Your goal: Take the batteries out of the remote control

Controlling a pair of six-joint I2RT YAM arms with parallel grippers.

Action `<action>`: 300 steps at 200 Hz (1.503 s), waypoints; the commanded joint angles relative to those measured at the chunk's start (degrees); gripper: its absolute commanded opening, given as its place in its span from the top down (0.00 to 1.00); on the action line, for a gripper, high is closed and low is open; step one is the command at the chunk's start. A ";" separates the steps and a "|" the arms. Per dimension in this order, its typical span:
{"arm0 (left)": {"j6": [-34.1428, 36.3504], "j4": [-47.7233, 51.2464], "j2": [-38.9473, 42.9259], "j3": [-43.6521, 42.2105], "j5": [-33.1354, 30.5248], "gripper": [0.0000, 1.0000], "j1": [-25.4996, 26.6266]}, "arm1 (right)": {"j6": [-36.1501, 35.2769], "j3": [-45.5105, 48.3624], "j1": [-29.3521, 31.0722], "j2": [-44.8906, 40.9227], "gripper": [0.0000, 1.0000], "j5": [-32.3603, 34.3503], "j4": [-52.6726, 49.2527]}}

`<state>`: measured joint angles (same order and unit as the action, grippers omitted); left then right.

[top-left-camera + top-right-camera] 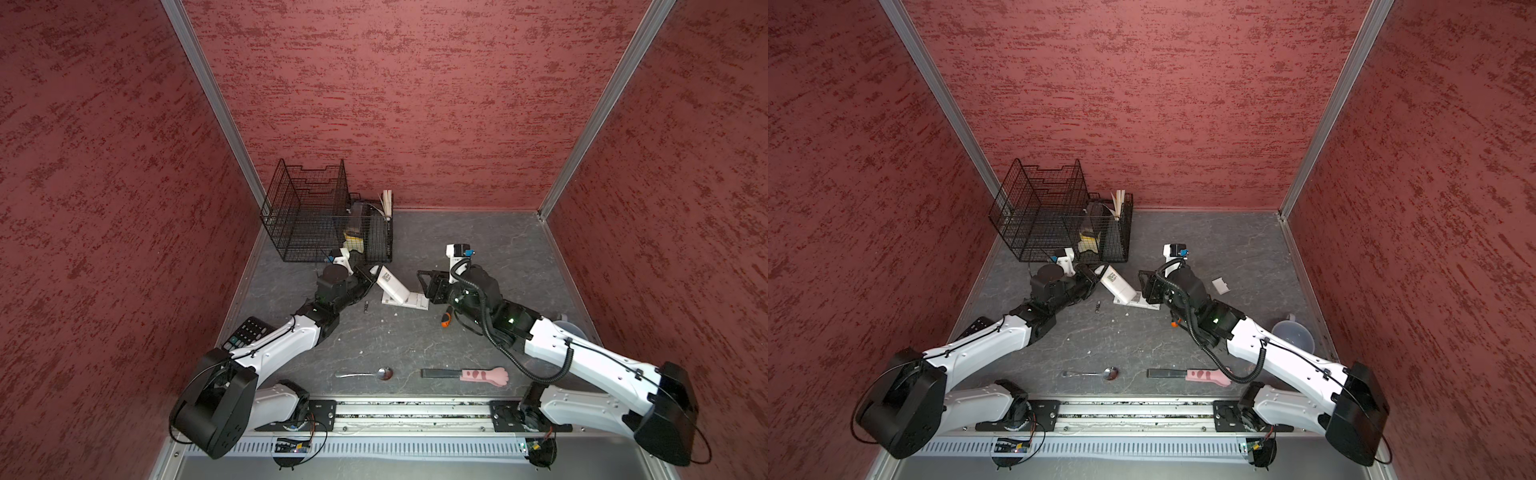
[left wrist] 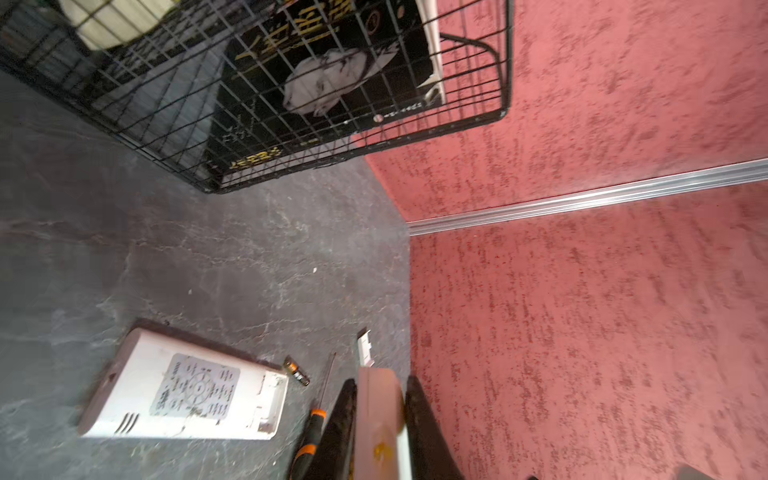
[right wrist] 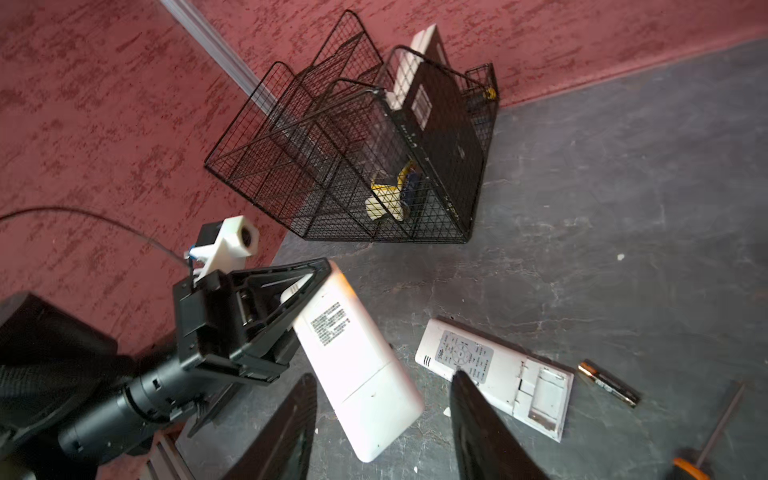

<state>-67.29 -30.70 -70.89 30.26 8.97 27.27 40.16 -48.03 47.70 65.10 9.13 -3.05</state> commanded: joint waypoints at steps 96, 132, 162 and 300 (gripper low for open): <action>-16.87 -49.68 -12.71 -8.38 -1.85 1.00 -0.90 | 12.94 -0.31 -3.14 4.80 0.46 -12.06 8.64; -17.78 -50.25 -12.85 -8.81 -3.04 1.00 -0.92 | 14.31 -1.09 -3.14 6.24 0.45 -12.19 9.13; -17.70 -49.77 -12.67 -8.86 -3.25 1.00 -0.97 | 14.46 -2.28 -3.14 8.26 0.45 -13.61 10.21; -18.52 -50.25 -14.31 -8.64 -2.23 1.00 -1.81 | 15.90 -5.94 -2.44 14.68 0.51 -16.49 12.37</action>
<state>-85.30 -77.97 -84.49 21.50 5.98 25.80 54.57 -52.18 44.95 79.11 -7.07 8.10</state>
